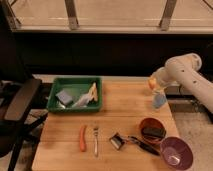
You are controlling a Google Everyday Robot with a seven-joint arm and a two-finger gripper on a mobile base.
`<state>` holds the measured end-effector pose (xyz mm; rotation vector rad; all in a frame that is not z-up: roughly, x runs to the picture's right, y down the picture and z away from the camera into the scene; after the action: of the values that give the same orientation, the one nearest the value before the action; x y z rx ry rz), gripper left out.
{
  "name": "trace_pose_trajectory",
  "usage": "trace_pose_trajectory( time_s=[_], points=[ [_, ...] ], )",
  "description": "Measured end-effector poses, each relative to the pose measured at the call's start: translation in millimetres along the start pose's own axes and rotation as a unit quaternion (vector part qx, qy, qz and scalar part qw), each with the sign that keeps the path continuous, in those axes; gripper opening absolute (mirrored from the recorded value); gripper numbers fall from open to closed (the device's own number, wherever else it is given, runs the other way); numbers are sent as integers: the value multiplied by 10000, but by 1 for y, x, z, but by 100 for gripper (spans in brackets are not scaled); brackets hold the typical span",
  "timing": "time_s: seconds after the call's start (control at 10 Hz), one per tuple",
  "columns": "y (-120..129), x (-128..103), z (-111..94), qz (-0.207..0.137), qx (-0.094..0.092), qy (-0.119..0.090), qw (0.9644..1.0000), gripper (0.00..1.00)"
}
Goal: Place apple in plastic cup
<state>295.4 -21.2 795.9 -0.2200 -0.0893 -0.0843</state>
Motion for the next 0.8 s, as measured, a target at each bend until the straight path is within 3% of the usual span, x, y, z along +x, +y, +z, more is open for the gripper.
trace_pose_trajectory(
  time_s=[0.3,0.6,0.7,0.8],
  points=[
    [16,20,2,327,-80,111,9994,31],
    [23,29,3,577,-128,87,9982,59],
    [25,27,6,618,-156,58,9980,66],
    [26,27,8,633,-166,44,9978,67]
  ],
)
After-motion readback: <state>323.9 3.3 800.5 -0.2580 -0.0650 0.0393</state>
